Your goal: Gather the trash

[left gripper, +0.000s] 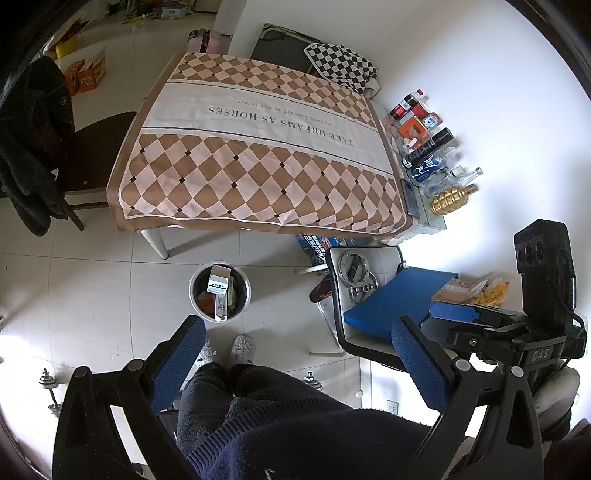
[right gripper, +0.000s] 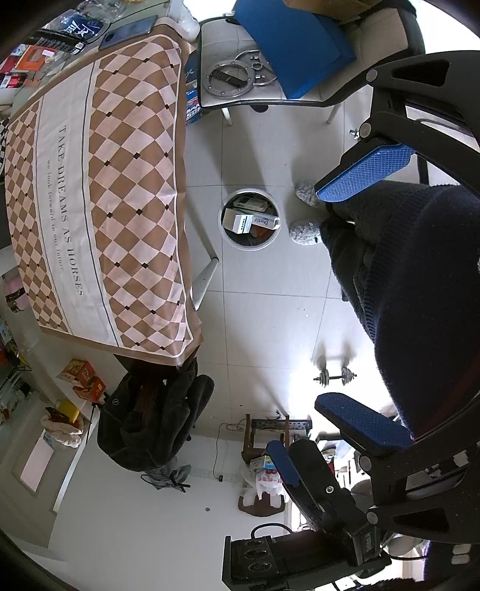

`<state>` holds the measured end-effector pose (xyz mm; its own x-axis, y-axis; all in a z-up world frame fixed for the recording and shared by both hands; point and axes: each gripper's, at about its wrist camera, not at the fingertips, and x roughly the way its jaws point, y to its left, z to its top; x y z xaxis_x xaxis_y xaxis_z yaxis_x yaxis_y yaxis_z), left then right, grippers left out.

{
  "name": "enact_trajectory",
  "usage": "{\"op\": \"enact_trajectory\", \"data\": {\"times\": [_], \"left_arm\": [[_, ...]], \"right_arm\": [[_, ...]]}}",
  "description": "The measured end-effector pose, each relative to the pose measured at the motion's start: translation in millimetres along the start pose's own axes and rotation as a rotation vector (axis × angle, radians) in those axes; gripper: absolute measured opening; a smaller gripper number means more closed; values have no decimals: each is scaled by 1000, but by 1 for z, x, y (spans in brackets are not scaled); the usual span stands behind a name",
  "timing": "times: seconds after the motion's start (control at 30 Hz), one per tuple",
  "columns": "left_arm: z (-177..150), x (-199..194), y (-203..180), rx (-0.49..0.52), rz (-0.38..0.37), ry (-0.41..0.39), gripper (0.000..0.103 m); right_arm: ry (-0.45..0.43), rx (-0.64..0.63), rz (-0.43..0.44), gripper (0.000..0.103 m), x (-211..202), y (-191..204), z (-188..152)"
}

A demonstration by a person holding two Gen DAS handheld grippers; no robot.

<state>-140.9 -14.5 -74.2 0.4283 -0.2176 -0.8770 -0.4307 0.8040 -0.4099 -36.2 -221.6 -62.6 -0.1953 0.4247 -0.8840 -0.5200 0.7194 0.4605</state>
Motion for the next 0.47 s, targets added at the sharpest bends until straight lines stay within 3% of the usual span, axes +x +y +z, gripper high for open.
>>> {"op": "enact_trajectory", "data": {"times": [0.47], "left_arm": [[-1,0,-2,-3,2,-3,103]], "right_arm": [[11,-16,3,103,-3,-1,-3]]}}
